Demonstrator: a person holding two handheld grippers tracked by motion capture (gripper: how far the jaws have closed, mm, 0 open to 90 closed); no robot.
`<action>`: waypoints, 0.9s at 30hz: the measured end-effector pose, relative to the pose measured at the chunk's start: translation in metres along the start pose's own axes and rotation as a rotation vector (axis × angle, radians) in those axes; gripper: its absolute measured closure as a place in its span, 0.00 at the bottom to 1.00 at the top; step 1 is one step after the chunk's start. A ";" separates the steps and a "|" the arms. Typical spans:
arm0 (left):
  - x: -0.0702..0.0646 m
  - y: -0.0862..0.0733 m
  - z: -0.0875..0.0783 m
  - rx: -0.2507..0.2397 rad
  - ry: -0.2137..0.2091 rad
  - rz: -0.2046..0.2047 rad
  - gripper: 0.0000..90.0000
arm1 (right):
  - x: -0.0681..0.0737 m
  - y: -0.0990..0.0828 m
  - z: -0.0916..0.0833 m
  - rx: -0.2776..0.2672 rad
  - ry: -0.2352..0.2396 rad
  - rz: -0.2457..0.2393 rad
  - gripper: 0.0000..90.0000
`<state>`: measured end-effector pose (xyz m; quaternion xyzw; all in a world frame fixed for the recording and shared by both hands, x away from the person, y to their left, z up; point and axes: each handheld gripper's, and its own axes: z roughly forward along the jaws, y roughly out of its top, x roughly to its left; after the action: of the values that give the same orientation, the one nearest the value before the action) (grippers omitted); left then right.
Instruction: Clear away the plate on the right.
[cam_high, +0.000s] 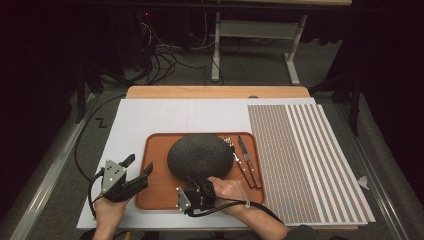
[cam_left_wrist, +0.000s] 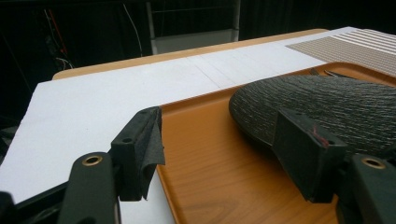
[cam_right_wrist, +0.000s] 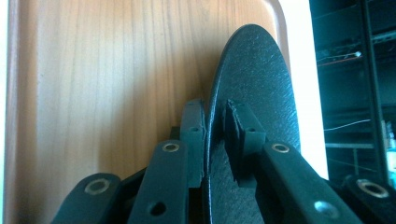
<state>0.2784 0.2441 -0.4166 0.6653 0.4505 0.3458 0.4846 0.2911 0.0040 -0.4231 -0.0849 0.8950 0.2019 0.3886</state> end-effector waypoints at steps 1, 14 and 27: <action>0.000 0.000 0.000 0.000 0.000 0.000 0.37 | -0.001 0.000 0.000 0.000 0.009 0.012 0.88; -0.002 -0.001 0.001 0.011 -0.001 0.022 0.37 | -0.007 -0.002 0.001 0.000 0.068 0.063 0.84; -0.002 -0.001 0.001 0.012 -0.002 0.019 0.37 | -0.013 -0.006 0.005 0.009 0.150 0.151 0.78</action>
<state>0.2782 0.2419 -0.4174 0.6728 0.4456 0.3472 0.4778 0.3049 0.0002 -0.4187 -0.0305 0.9263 0.2198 0.3045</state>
